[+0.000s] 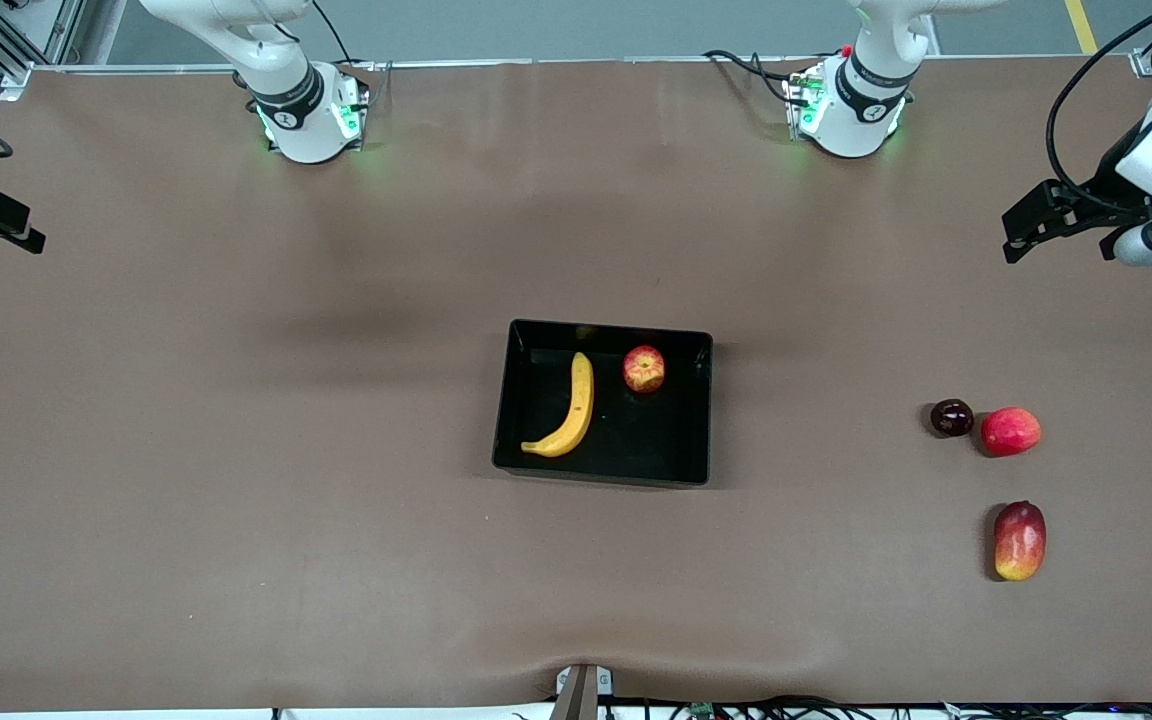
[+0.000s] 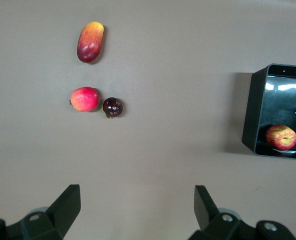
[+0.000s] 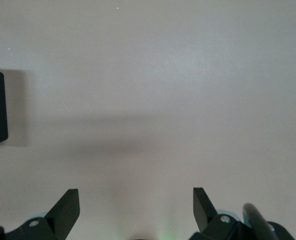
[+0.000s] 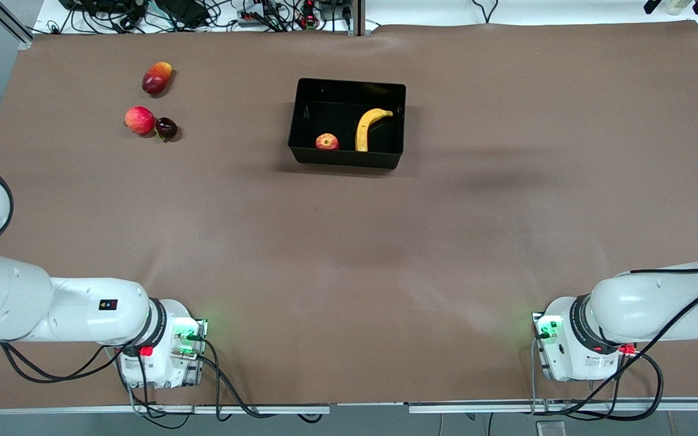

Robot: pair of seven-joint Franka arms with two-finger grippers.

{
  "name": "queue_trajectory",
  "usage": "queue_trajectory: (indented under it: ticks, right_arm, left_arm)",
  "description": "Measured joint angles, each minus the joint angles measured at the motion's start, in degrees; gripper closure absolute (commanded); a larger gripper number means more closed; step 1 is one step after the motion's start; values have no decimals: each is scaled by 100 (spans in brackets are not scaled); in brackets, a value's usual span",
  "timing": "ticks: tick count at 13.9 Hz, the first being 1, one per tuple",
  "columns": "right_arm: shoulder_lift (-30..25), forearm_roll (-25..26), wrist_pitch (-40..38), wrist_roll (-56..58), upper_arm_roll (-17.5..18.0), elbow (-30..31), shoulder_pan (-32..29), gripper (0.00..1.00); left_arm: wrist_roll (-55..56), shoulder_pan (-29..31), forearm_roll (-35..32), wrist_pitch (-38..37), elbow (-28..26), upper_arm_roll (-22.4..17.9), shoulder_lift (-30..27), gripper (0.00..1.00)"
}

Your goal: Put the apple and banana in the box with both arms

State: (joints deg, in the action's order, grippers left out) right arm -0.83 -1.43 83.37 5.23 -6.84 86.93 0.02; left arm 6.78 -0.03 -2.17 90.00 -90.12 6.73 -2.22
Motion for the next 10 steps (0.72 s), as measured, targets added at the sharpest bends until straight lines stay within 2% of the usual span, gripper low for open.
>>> queue_trajectory:
  ticks: [10]
  right_arm:
    - [0,-2,3,0,4,0,0,0]
  left_arm:
    - [28,-43,7,19,1,109,-2,0]
